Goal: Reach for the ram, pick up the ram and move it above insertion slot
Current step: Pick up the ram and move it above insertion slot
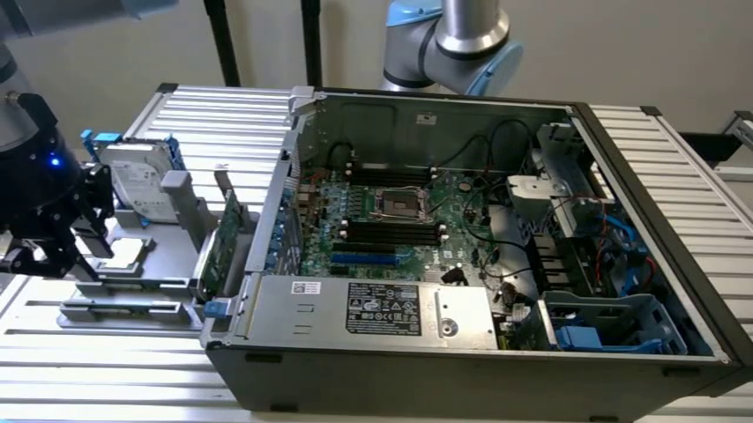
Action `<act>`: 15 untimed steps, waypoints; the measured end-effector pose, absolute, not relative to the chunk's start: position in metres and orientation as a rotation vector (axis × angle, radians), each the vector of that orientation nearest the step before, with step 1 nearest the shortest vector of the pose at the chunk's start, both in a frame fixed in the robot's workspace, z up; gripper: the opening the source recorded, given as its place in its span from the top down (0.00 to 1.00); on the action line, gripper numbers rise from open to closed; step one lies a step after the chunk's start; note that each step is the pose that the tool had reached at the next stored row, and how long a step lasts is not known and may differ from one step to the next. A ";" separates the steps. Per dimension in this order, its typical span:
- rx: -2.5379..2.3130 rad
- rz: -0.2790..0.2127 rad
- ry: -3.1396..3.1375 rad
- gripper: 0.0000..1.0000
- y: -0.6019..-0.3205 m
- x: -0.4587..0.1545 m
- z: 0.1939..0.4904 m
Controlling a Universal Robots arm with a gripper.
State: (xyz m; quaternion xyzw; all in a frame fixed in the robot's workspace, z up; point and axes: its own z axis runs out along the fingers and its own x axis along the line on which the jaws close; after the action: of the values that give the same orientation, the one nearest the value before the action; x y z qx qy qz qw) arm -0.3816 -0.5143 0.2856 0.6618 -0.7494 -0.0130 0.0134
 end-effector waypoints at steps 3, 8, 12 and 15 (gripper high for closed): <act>2.062 -0.040 -2.334 0.64 -0.514 -0.383 0.280; 2.062 -0.040 -2.334 0.64 -0.514 -0.384 0.271; 2.065 -0.040 -2.333 0.64 -0.514 -0.384 0.264; 2.067 -0.039 -2.331 0.64 -0.514 -0.384 0.258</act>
State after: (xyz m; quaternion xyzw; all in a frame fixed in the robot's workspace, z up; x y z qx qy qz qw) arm -0.3839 -0.5143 0.2583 0.6633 -0.7481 -0.0125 0.0130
